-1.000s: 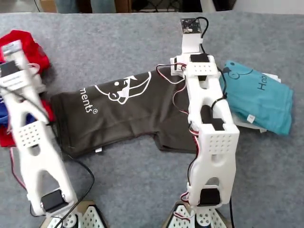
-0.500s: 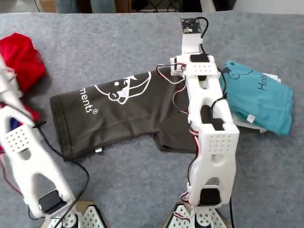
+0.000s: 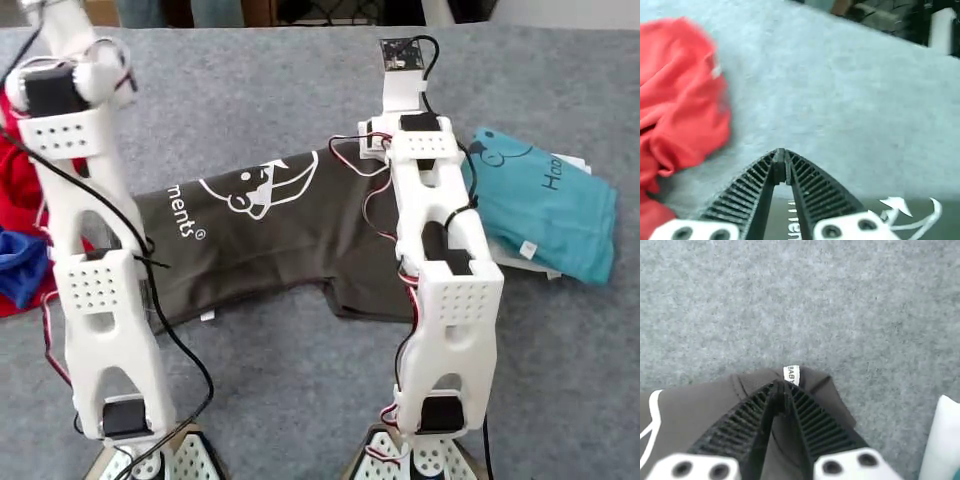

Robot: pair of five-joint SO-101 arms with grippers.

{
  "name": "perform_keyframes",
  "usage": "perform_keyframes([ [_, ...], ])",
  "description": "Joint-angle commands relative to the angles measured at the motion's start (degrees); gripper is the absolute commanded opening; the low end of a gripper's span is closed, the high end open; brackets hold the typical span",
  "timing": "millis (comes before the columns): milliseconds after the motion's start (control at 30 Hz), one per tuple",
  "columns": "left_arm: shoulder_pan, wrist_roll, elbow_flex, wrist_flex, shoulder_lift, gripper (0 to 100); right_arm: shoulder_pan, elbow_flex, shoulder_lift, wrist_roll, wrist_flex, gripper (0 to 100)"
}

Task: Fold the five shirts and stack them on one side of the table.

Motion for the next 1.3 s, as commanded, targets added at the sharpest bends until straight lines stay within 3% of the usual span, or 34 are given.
perform_keyframes([
  [0, 0.66, 0.62, 10.15, 0.62, -2.55, 3, 0.18, -2.51, -6.9, 3.6, 1.41, 1.5],
  [233, -3.03, 0.97, 41.27, -1.49, -8.97, 3, 1.23, -6.11, -11.21, 13.01, 1.58, 1.6],
  [333, -5.23, 0.88, 52.26, -10.81, -10.55, 3, 0.18, -7.52, -9.01, 16.62, 0.79, 1.6],
  [600, -7.78, 0.53, 73.27, -30.24, -9.49, 3, 1.67, -12.09, 8.04, 17.41, 0.0, 1.6],
  [767, -7.34, 0.44, 74.42, -31.38, -10.81, 3, 3.69, -21.67, 15.52, 17.05, 1.58, 1.5],
  [933, -7.34, -1.23, 73.71, -31.03, -14.42, 3, 4.66, -35.65, 18.59, 17.05, 12.57, 1.5],
  [1100, -8.13, -6.59, 71.69, -30.86, -25.67, 3, 4.4, -51.74, 18.68, 17.32, 23.65, 1.5],
  [1267, -5.41, -10.55, 72.92, -22.86, -40.26, 3, 4.48, -64.31, 18.51, 20.13, 34.29, 1.6],
])
